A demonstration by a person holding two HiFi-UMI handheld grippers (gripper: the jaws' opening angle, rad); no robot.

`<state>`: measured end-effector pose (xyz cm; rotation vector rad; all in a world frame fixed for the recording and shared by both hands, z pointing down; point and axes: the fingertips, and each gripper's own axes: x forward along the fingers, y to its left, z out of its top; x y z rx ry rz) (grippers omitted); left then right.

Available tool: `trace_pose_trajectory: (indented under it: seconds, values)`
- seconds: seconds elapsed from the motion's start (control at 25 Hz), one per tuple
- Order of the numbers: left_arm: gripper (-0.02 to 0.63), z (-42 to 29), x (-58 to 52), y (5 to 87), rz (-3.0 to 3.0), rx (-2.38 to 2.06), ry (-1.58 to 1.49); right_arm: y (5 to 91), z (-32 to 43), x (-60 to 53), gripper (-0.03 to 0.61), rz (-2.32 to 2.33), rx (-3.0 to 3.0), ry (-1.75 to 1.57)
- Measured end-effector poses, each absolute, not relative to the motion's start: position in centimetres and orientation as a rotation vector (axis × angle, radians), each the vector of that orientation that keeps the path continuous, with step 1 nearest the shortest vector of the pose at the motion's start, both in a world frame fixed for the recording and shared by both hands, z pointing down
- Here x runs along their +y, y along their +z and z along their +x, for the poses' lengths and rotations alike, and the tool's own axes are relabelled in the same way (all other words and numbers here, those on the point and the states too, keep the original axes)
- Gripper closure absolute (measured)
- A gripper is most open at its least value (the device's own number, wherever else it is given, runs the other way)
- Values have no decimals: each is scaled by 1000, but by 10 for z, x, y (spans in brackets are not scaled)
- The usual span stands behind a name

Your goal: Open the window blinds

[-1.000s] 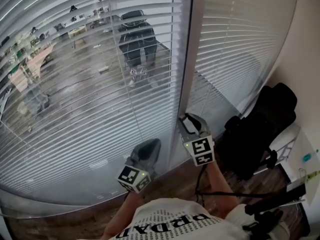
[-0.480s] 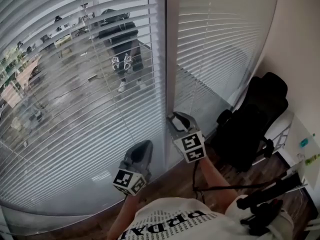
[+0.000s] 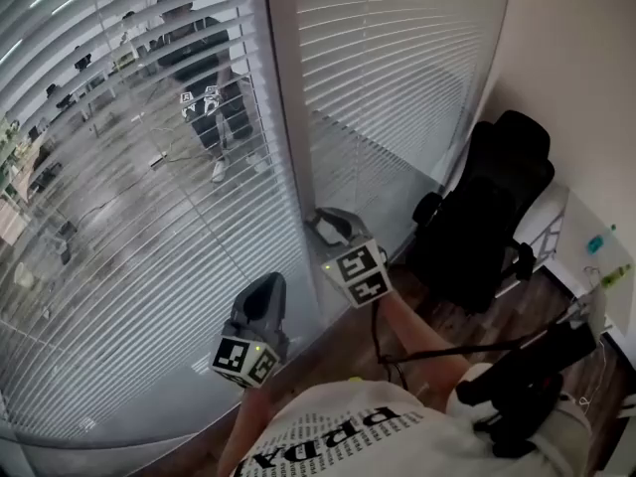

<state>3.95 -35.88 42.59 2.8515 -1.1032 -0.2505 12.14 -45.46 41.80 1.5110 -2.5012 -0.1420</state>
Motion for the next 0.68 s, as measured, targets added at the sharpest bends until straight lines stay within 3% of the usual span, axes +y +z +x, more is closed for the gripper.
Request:
trace_pose_trajectory:
  seconds: [0.68]
  values:
    - [621, 42, -376, 422, 2845, -1093, -213, 411, 127, -472, 449, 1517, -2506, -128]
